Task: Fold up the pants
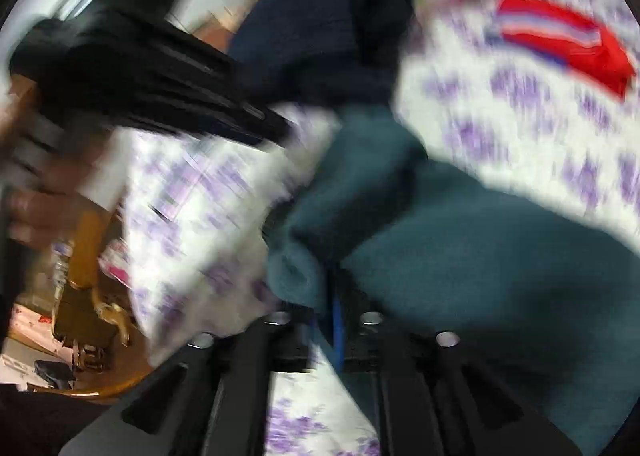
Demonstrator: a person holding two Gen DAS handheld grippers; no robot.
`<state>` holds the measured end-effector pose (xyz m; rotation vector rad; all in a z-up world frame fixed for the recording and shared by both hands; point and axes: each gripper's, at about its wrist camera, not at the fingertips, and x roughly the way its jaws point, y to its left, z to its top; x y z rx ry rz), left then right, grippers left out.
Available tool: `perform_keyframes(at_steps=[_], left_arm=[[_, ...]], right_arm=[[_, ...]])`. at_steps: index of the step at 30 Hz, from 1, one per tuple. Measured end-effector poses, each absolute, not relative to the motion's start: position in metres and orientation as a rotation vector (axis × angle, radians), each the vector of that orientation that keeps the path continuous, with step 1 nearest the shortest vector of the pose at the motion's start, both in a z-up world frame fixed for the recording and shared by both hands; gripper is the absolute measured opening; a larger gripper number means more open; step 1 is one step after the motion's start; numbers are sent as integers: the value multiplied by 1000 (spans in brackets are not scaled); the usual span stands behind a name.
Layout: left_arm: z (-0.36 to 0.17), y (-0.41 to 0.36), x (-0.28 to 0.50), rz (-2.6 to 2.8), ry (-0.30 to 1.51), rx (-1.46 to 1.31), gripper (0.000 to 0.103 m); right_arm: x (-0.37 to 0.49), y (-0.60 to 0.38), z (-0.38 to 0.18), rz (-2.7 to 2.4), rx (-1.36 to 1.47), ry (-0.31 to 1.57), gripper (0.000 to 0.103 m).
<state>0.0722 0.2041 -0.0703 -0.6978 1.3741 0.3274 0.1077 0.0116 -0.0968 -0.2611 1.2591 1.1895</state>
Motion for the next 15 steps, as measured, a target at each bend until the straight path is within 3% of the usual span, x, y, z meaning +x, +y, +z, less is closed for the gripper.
perform_keyframes(at_steps=[1, 2, 4, 7, 15], left_arm=[[-72, 204, 70, 312, 1377, -708, 21], [-73, 203, 66, 295, 1373, -716, 24], [-73, 204, 61, 284, 1359, -732, 51], [-69, 201, 55, 274, 1336, -734, 54], [-72, 170, 68, 119, 1366, -680, 57]], right_arm=[[107, 12, -112, 1171, -278, 1326, 48], [107, 9, -114, 1174, -265, 1331, 48], [111, -3, -105, 1196, -198, 1311, 50], [131, -43, -75, 1200, -58, 1250, 57], [181, -185, -59, 863, 68, 1182, 57]])
